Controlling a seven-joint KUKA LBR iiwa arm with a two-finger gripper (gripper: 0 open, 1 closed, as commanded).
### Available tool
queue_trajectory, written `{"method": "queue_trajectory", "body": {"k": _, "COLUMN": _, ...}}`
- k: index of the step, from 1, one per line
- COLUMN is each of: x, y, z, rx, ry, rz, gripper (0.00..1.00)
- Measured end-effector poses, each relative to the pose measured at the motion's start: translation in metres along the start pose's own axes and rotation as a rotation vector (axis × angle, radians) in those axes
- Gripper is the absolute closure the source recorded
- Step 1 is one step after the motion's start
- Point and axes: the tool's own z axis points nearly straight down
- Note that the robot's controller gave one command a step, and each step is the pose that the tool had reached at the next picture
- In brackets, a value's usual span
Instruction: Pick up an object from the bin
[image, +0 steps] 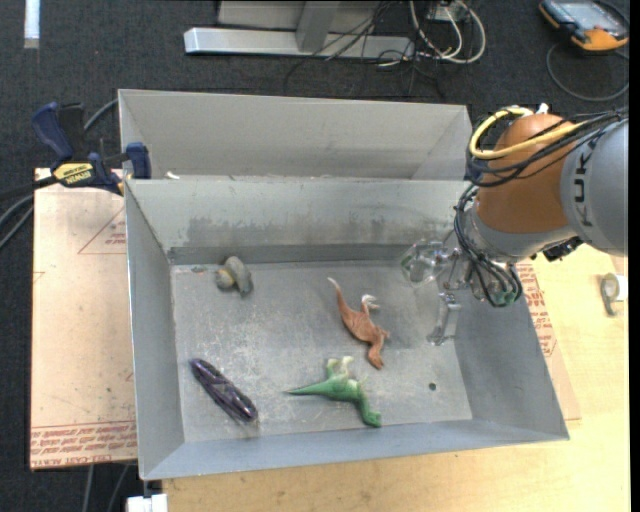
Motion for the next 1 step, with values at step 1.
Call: {"method": "queue_trajectory", "body": {"k": 1, "x": -0.0017, "y": 0.0007, "z": -0.005, "rx": 0.001, "ry": -0.007, "rz": -0.003, "gripper": 0.0}}
